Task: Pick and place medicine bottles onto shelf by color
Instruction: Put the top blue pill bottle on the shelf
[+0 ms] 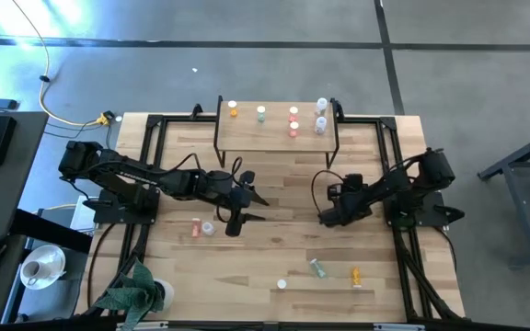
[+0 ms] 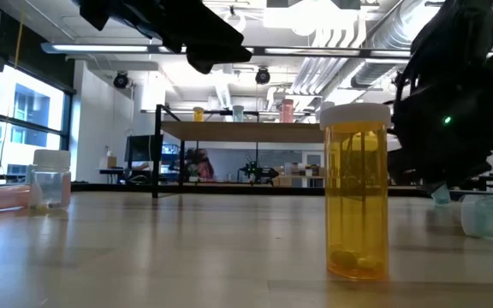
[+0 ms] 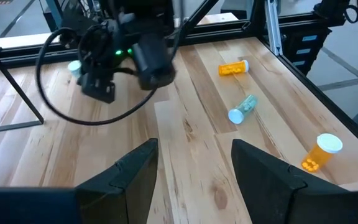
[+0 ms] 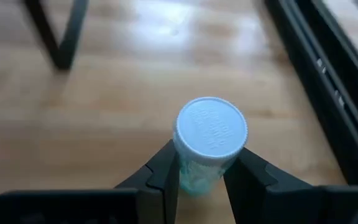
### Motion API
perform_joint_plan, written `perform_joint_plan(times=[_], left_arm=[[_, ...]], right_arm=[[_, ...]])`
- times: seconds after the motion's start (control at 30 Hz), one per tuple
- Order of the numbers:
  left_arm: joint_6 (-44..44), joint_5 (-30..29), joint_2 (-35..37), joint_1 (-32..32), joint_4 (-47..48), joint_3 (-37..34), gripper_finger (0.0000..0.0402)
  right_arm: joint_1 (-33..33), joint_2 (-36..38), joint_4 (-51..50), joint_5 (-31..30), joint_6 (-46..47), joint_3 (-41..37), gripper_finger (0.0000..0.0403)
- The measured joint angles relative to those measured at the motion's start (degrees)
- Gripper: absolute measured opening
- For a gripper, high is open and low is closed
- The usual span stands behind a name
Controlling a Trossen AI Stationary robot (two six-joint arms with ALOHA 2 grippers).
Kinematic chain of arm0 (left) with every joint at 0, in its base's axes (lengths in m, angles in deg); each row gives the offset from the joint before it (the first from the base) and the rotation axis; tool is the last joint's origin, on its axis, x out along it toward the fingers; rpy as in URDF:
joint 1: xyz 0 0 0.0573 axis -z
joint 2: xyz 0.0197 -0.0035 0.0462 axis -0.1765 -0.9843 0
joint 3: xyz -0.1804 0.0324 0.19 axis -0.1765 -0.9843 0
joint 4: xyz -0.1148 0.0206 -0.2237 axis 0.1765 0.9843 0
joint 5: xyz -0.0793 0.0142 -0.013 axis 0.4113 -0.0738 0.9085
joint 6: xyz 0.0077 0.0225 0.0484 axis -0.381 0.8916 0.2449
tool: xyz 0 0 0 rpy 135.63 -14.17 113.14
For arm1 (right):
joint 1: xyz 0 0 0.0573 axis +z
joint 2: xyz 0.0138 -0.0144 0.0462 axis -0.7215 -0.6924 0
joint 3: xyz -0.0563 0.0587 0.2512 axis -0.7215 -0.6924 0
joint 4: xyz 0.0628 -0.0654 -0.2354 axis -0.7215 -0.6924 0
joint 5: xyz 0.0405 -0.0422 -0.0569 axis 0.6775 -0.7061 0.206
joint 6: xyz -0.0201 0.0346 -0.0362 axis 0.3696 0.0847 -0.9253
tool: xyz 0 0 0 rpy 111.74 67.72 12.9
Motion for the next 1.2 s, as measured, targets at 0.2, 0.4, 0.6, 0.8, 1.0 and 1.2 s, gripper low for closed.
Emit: perform_joint_plan(times=[0.2,0.4,0.6,0.8,1.0,1.2], left_arm=[[-0.06,-0.01,0.00,-0.01,0.78,0.00,0.0193],[-0.08,-0.55,0.00,-0.02,3.34,0.00,0.0193],[-0.07,-0.68,0.09,-0.02,6.29,0.00,0.0193],[-0.12,-0.68,2.43,-0.09,11.51,0.02,0.0193],[-0.26,-0.68,4.73,-0.07,13.81,0.02,0.0193],[0.34,-0.68,4.76,-0.07,13.85,0.02,0.0193]], right_arm=[[7.70,2.98,-3.12,4.95,-2.86,5.06,0.0092],[12.10,5.36,-3.30,3.62,-10.75,11.71,0.0092],[12.92,5.38,-1.89,1.77,-23.22,18.02,0.0092],[12.37,5.38,2.21,1.88,-40.90,22.63,0.0092],[10.21,5.40,10.68,5.38,-62.87,25.31,0.0092],[6.34,5.40,23.57,15.13,-84.76,25.40,0.0092]])
